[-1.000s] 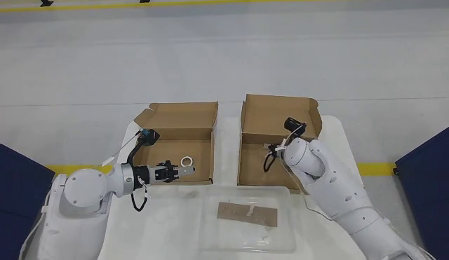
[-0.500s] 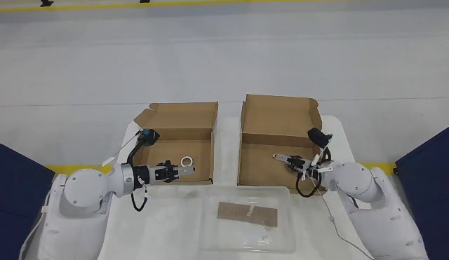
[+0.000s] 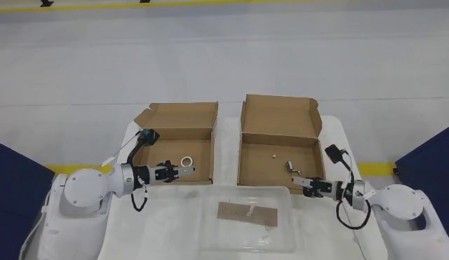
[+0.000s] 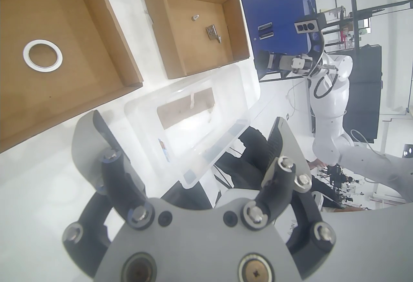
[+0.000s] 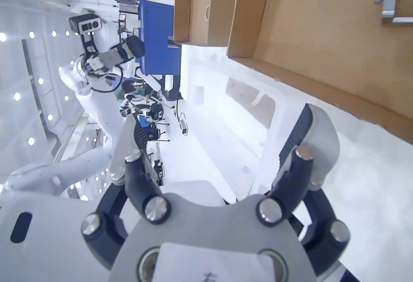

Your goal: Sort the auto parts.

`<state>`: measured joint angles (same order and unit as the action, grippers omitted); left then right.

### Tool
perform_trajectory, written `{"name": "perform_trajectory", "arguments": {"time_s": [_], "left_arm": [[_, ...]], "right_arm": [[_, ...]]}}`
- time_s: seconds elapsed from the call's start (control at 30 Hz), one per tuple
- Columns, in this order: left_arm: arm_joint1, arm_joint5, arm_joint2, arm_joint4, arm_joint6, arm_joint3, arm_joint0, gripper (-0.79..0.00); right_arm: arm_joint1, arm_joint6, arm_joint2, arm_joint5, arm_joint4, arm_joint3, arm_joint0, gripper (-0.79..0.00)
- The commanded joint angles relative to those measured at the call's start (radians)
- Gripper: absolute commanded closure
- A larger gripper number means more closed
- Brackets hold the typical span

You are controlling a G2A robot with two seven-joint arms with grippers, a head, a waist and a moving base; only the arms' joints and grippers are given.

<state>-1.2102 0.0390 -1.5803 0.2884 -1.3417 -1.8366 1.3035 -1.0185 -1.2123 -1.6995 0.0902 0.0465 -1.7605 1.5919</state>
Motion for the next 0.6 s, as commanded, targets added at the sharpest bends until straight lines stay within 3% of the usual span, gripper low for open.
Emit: {"name": "perform_trajectory", "arguments": {"time_s": [0.0,0.23,0.57], "left_arm": [[0.000,0.000,0.000,0.000,0.000,0.000,0.000,-0.785],[0.000,0.000,0.000,0.000,0.000,0.000,0.000,-0.785],[0.000,0.000,0.000,0.000,0.000,0.000,0.000,-0.784]], "right_arm": [[0.003,-0.023,-0.015,0.032,0.028,0.002,0.016,-0.785],[0.012,-0.088,-0.046,0.137,0.106,0.007,0.073,-0.785],[0.012,-0.088,-0.046,0.137,0.106,0.007,0.073,-0.785]]}}
